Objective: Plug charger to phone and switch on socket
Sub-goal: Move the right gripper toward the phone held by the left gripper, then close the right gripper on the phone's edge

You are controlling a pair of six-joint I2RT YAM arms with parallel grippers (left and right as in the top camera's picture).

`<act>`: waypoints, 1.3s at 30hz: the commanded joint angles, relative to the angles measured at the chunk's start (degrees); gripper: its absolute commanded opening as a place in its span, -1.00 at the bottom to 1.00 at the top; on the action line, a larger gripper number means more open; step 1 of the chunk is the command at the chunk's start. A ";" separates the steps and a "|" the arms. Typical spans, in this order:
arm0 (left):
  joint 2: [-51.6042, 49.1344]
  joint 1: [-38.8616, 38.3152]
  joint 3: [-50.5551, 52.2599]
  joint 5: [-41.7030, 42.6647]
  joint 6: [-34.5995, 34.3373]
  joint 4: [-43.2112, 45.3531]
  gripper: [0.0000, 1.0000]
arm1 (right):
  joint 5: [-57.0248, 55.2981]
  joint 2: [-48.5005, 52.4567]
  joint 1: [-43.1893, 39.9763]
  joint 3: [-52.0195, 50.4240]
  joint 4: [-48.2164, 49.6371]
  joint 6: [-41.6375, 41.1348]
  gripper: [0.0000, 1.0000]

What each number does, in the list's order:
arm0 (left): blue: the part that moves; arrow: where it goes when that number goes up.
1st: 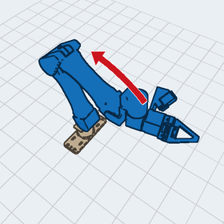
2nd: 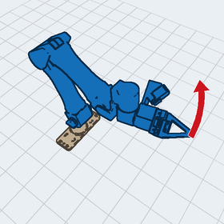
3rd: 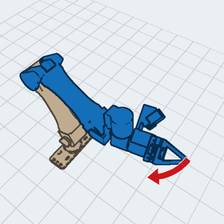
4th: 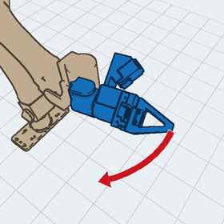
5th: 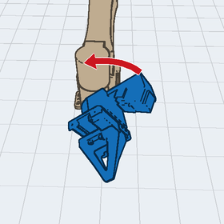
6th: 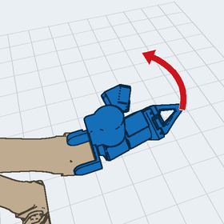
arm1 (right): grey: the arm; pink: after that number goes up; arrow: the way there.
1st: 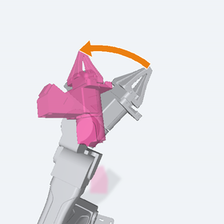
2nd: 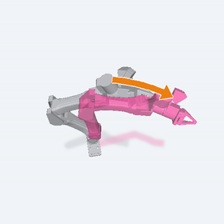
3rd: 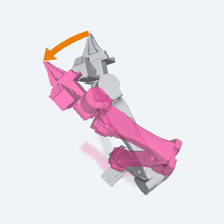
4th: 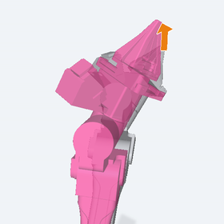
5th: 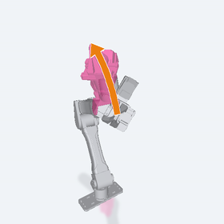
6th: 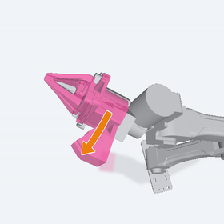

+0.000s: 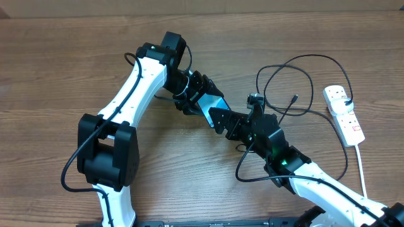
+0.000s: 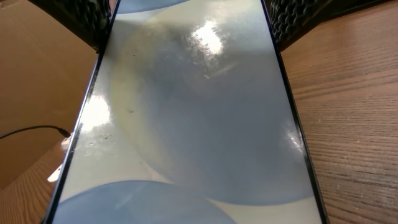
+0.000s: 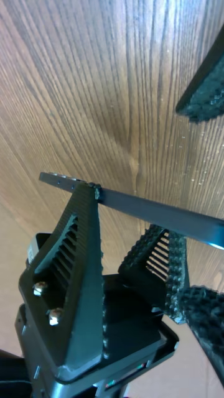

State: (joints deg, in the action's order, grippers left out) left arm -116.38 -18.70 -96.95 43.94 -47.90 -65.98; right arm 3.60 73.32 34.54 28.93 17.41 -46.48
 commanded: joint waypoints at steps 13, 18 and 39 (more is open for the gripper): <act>-0.20 0.09 -1.75 -1.49 -0.37 0.52 0.17 | -2.47 4.20 0.28 1.16 5.55 -3.78 0.38; -0.20 -0.72 -1.75 -3.93 -1.05 0.96 0.16 | -2.49 4.20 0.28 1.16 5.73 -4.37 0.36; -0.20 -3.74 -1.75 -3.85 -5.07 3.54 0.16 | -3.58 4.24 1.14 1.16 6.29 -4.57 -0.02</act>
State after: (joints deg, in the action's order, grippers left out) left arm -116.38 -21.78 -96.95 38.94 -51.13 -62.89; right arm 0.97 77.62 35.35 28.93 23.11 -51.03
